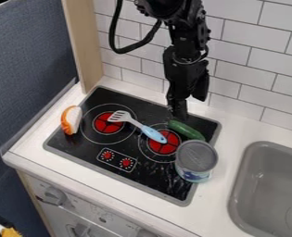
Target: Put the bowl on the left place
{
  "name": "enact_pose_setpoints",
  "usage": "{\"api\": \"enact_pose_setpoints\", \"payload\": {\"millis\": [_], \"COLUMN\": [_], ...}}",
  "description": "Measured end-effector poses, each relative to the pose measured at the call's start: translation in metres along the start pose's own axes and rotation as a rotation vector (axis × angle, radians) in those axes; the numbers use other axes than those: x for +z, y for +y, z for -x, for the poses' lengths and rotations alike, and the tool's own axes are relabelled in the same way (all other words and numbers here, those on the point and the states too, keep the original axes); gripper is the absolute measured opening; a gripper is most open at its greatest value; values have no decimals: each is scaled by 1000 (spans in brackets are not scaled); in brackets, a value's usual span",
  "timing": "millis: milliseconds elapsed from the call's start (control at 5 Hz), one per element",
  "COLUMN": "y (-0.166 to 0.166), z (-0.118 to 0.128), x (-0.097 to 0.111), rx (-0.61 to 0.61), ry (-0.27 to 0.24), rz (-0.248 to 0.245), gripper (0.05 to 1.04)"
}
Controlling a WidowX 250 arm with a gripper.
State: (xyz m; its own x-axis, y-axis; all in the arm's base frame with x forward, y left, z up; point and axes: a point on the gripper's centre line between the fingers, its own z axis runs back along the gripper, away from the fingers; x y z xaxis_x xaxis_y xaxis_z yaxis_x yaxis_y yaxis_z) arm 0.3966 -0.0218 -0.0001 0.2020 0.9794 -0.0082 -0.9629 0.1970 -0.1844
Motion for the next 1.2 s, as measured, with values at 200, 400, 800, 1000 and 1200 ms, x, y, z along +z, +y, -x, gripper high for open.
{"api": "enact_pose_setpoints", "payload": {"millis": [200, 400, 800, 1000, 1200], "y": [9, 20, 23, 25, 31], "z": [1, 13, 43, 78, 102], "x": [-14, -13, 23, 21, 15], "rx": [7, 20, 49, 39, 72], "ry": [9, 20, -68, -52, -47], "rz": [-42, -57, -14, -10, 11], "gripper": [1000, 1000, 1000, 1000, 1000]}}
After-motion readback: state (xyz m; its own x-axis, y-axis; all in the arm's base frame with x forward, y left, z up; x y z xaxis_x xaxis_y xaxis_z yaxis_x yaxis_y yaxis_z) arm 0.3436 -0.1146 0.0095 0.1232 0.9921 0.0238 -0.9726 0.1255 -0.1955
